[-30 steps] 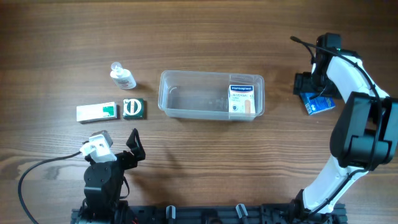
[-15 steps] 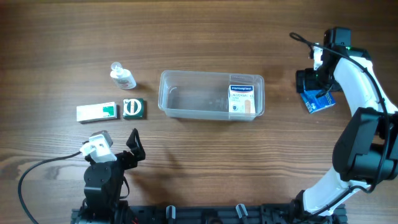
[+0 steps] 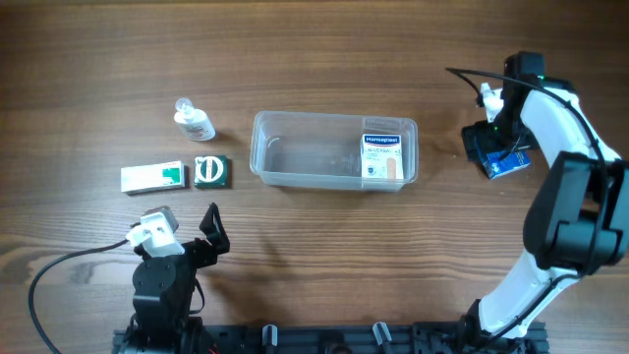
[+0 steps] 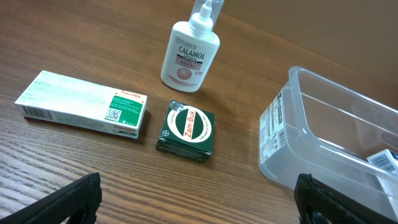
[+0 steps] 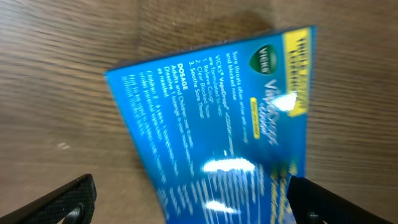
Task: Pack container
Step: 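Lower the right gripper and grasp the blue Vicks box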
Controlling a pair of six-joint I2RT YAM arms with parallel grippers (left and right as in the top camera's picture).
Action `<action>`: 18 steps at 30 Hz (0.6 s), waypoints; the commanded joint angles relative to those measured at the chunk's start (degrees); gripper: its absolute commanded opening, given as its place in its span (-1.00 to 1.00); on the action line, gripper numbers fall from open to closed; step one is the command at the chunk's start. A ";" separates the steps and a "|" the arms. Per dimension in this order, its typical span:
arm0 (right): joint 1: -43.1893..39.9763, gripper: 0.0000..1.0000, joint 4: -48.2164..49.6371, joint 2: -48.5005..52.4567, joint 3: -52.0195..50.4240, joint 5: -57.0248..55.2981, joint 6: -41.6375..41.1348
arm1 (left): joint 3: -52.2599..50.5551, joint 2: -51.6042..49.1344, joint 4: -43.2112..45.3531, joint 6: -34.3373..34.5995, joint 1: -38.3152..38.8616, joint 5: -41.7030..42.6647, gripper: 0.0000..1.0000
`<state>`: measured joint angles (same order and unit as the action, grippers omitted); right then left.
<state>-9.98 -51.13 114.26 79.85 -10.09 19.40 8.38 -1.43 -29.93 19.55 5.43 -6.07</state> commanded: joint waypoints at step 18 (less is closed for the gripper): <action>0.35 0.93 -1.18 2.60 -0.68 11.72 -15.96 | -0.13 0.52 0.17 -1.16 -0.46 0.46 0.99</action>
<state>-10.57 -50.78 115.42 79.88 -7.29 8.97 8.38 -1.43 -29.93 19.55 5.43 -6.07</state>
